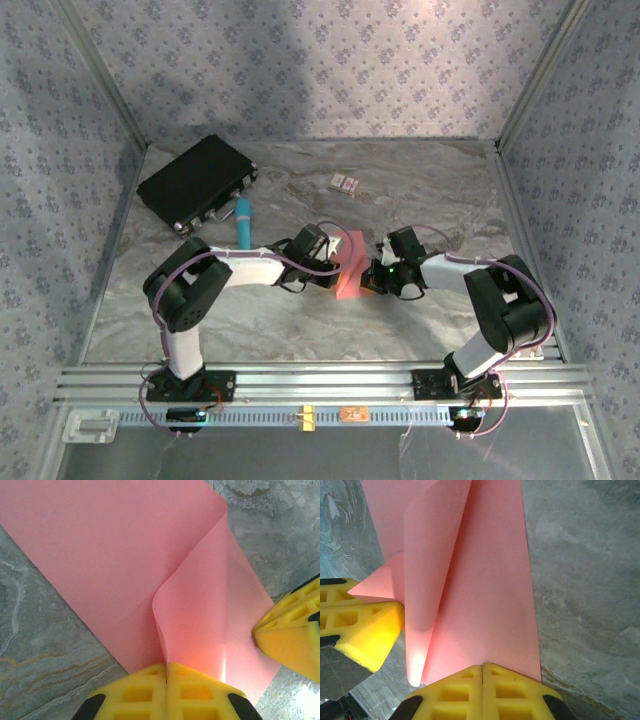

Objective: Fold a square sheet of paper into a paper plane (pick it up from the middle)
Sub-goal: Fold the triangle a second time at the center of the table.

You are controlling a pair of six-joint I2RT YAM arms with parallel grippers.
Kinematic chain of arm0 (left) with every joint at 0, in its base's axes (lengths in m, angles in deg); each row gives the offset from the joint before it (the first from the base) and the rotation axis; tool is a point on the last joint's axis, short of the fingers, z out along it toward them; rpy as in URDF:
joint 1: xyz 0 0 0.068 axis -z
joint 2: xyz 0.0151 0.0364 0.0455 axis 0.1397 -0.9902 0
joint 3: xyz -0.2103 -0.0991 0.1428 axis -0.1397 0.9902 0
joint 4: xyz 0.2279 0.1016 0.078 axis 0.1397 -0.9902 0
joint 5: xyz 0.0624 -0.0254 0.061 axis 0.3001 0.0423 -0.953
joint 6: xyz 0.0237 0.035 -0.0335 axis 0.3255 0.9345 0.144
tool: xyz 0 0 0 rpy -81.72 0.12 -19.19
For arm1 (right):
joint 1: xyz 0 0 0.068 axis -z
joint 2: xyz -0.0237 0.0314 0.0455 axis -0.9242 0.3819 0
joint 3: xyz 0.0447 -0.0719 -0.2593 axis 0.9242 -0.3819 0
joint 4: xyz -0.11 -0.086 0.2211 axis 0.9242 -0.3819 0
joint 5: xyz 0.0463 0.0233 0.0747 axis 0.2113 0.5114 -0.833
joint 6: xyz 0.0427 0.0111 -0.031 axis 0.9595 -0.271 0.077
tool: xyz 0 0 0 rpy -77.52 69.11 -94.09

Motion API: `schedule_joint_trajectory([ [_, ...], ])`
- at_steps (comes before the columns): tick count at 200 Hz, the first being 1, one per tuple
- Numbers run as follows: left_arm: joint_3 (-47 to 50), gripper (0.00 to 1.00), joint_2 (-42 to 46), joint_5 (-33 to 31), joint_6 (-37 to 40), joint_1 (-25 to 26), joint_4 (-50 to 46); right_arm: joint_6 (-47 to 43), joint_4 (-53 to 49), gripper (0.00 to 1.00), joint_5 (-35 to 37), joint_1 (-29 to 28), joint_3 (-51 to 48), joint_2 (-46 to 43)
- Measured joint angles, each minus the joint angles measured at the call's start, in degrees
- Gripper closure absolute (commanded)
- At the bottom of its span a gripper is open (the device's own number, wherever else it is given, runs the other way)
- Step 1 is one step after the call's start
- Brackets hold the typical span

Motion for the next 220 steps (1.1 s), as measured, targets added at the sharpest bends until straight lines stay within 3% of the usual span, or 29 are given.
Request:
schedule_joint_trajectory([
  [220, 0.3, 0.99, 0.4, -0.9, 0.0, 0.0, 1.6, 0.0, 0.0, 0.96, 0.0, 0.0, 0.0, 0.0],
])
